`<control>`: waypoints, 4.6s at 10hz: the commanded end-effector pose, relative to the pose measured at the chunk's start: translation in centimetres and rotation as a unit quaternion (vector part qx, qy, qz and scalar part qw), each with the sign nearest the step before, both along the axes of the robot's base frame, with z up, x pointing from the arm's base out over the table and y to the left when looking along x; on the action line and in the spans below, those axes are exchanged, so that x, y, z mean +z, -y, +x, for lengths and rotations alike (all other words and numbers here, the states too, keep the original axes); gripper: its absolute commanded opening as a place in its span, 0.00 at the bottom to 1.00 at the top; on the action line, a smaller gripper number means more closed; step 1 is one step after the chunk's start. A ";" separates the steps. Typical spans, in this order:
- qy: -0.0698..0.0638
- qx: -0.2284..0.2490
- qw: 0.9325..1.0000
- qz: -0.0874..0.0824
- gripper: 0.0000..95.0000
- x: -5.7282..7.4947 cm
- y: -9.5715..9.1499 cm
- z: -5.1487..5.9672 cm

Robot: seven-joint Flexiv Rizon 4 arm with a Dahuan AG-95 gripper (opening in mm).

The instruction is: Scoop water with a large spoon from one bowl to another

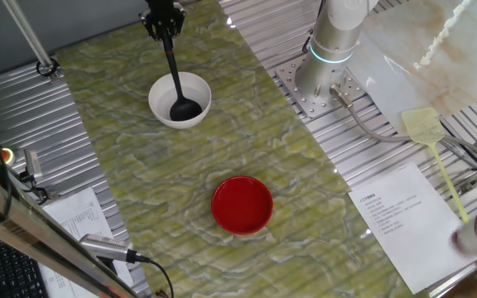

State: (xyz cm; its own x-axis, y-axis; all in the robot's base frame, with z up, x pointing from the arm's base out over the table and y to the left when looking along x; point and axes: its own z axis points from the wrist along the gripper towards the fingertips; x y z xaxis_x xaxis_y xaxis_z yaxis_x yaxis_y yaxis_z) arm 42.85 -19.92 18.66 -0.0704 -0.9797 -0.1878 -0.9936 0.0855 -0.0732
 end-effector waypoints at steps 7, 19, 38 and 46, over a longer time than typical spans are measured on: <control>0.007 -0.007 1.000 0.002 0.20 -0.5 0.0 0.1; 0.010 -0.015 1.000 0.006 0.20 -1.0 0.0 0.2; 0.005 -0.027 1.000 -0.002 0.40 -1.0 -0.3 0.5; -0.036 -0.076 0.995 -0.060 0.20 2.1 -1.8 3.2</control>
